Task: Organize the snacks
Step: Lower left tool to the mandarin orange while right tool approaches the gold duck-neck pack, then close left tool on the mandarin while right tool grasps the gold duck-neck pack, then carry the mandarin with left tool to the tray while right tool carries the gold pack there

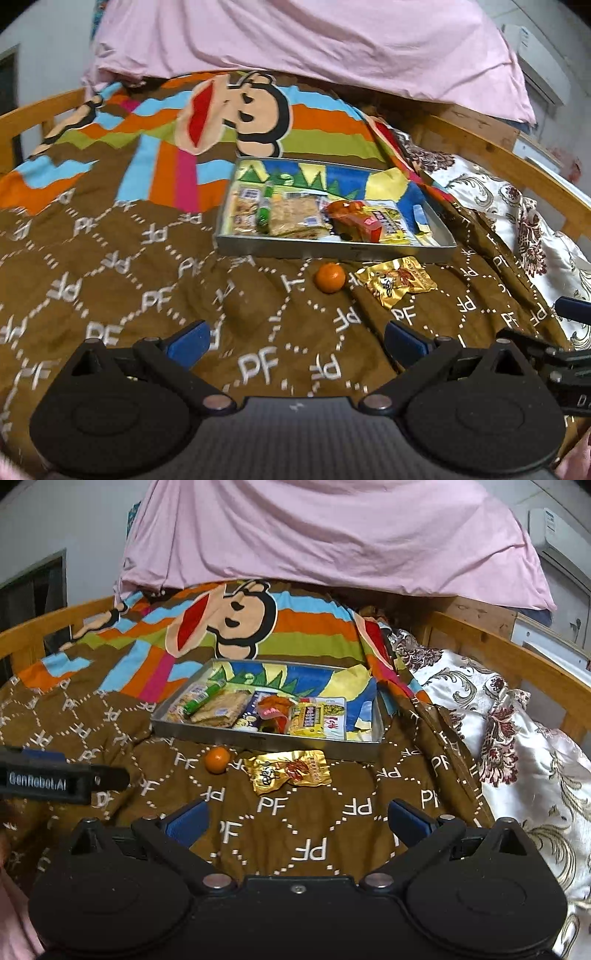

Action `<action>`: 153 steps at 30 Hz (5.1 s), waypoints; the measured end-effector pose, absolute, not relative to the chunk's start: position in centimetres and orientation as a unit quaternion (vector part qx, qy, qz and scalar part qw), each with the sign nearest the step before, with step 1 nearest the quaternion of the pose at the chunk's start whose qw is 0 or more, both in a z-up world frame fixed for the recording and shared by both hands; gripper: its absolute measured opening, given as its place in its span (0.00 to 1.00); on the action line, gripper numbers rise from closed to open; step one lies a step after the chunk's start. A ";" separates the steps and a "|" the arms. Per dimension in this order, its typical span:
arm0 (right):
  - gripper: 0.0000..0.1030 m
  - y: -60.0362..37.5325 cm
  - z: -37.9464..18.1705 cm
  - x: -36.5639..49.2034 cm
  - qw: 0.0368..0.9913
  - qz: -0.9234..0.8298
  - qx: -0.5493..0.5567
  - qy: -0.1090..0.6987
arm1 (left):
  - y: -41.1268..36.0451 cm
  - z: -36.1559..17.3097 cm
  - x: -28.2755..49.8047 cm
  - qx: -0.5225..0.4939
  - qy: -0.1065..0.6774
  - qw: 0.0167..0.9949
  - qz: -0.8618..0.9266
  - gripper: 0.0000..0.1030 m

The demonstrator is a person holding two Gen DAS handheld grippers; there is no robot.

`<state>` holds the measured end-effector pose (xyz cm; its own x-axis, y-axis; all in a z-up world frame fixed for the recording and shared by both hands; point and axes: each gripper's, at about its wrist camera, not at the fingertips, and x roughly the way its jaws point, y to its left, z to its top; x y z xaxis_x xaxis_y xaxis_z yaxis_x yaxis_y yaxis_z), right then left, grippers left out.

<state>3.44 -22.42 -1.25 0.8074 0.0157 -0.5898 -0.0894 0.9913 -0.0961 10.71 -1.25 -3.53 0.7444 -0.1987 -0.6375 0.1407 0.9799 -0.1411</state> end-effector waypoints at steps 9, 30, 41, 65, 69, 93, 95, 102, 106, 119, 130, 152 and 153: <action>0.99 -22.5 -3.1 8.0 0.939 0.048 -0.116 0.319 | -2.3 -5.2 16.5 0.020 0.348 0.927 -0.139 0.99; 0.99 -20.7 -11.1 16.4 0.877 0.137 -0.330 0.321 | -4.2 -9.7 23.4 0.085 0.352 0.909 -0.208 0.99; 0.99 -24.5 -11.1 21.4 0.881 0.246 -0.187 0.359 | -6.0 -11.0 24.9 0.125 0.337 0.887 -0.290 0.98; 0.69 -22.8 -9.5 17.8 0.858 0.239 -0.158 0.427 | -5.5 -10.4 25.4 0.060 0.400 0.872 -0.276 0.36; 0.72 -21.4 -9.3 16.0 0.857 0.221 -0.173 0.431 | -4.9 -9.9 24.9 0.038 0.426 0.867 -0.255 0.36; 0.58 -20.4 -10.4 15.8 0.859 0.245 -0.194 0.406 | -5.6 -10.4 22.4 0.098 0.442 0.855 -0.253 0.38; 0.57 -20.5 -10.2 15.6 0.862 0.230 -0.182 0.413 | -5.8 -10.3 21.8 0.112 0.439 0.855 -0.251 0.36; 0.53 -20.2 -9.9 14.2 0.869 0.184 -0.156 0.433 | -6.5 -10.2 19.5 0.136 0.443 0.853 -0.239 0.35; 0.44 -20.1 -9.6 13.3 0.873 0.173 -0.147 0.431 | -6.7 -9.9 18.3 0.139 0.442 0.854 -0.236 0.35; 0.34 -19.5 -9.5 11.4 0.884 0.163 -0.138 0.416 | -6.5 -9.4 16.6 0.134 0.441 0.858 -0.228 0.35; 0.46 -20.2 -10.1 12.3 0.886 0.163 -0.095 0.424 | -6.5 -9.7 16.9 0.128 0.444 0.857 -0.227 0.35; 0.32 -18.6 -8.5 9.9 0.904 0.132 -0.181 0.365 | -4.7 -7.8 15.4 0.073 0.397 0.895 -0.187 0.35; 0.32 -18.6 -8.3 9.8 0.906 0.130 -0.189 0.357 | -4.6 -7.6 15.4 0.069 0.391 0.898 -0.187 0.35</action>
